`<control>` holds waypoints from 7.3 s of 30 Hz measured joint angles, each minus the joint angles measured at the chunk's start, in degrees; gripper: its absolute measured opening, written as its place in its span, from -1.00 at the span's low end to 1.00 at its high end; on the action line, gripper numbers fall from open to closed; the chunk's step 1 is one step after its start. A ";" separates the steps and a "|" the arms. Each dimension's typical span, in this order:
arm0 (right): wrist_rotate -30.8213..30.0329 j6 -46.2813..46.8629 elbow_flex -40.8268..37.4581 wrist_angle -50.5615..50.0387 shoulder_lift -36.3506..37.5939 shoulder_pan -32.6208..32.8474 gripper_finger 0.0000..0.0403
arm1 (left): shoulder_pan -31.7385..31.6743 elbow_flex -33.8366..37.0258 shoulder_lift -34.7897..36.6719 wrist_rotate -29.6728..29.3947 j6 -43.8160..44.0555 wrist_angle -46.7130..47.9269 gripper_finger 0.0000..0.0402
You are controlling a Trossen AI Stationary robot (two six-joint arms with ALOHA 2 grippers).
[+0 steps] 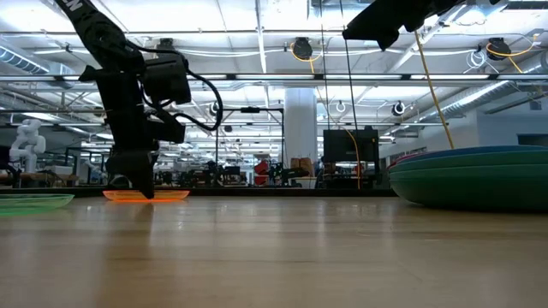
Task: Stack plastic plates
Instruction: Stack the orange plate on top of the light blue plate, then stack the light green plate on top of the orange plate
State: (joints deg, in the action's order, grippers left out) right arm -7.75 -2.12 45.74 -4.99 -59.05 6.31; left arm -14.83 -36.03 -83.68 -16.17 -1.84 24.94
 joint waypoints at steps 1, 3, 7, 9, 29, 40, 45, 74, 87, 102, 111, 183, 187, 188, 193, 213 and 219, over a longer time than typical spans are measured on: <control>0.00 -0.01 0.00 0.00 0.00 0.00 -0.46 | 0.40 0.00 0.00 -0.15 0.09 0.00 -0.91; 0.00 -0.07 0.00 0.02 0.00 0.00 -0.46 | 1.23 -0.02 0.09 -0.23 0.16 -0.04 -0.96; 0.00 -0.08 0.00 0.02 0.00 0.00 -0.46 | 2.92 -0.72 0.11 -0.38 0.52 0.24 -0.97; 0.00 -0.11 0.00 0.03 0.00 0.00 -0.46 | 4.00 -1.78 0.11 -0.38 0.59 0.51 -0.97; -3.87 -4.37 0.10 4.84 -5.17 0.28 -0.46 | 22.38 -22.98 0.13 2.19 -0.70 6.65 -0.98; -2.67 -10.66 8.30 6.53 -15.50 3.25 -0.45 | 27.05 -27.41 0.13 5.90 2.03 6.77 -0.98; -2.64 -12.55 11.91 6.36 -19.41 4.68 -0.34 | 28.12 -27.41 0.13 6.83 4.47 7.53 -0.98; 0.54 -14.00 21.70 -3.17 -29.07 5.22 -0.16 | 30.12 -27.41 0.13 8.66 6.95 3.68 -0.98; 0.49 -13.56 21.70 -4.26 -29.07 4.99 -0.16 | 29.10 -29.57 0.15 8.64 4.17 2.11 -0.98; 0.35 -13.73 21.64 -4.35 -29.07 4.99 -0.17 | 29.97 -31.12 0.15 8.66 3.47 3.83 -0.98; 0.33 -15.07 21.64 -4.33 -29.07 5.01 -0.47 | 29.97 -31.12 0.15 8.66 3.51 3.96 -0.98; -19.25 51.63 18.54 -64.67 -17.57 9.92 -0.94 | 36.49 -31.06 5.51 -7.44 4.13 12.18 -0.33; -18.93 51.66 17.56 -63.23 -17.57 9.92 -0.76 | 36.93 -31.06 5.51 -7.44 4.59 12.20 -0.33; -18.95 51.67 17.48 -63.19 -17.57 9.92 -0.70 | 37.10 -31.06 5.51 -7.44 4.74 12.20 -0.33; -19.06 52.43 17.44 -63.15 -17.59 9.92 -0.44 | 37.57 -31.06 5.51 -7.44 5.50 12.49 -0.33; -30.09 31.49 17.44 -42.69 -17.57 9.94 -0.27 | 37.53 -31.08 5.49 -7.90 18.31 22.34 -0.33; -30.04 18.81 17.44 -29.33 -17.57 9.94 -0.27 | 37.92 -29.24 5.24 -7.99 23.00 24.35 -0.33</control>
State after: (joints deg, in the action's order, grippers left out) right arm -37.78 16.69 63.18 -34.33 -76.62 16.25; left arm 23.09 -65.27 -78.44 -24.16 21.16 49.29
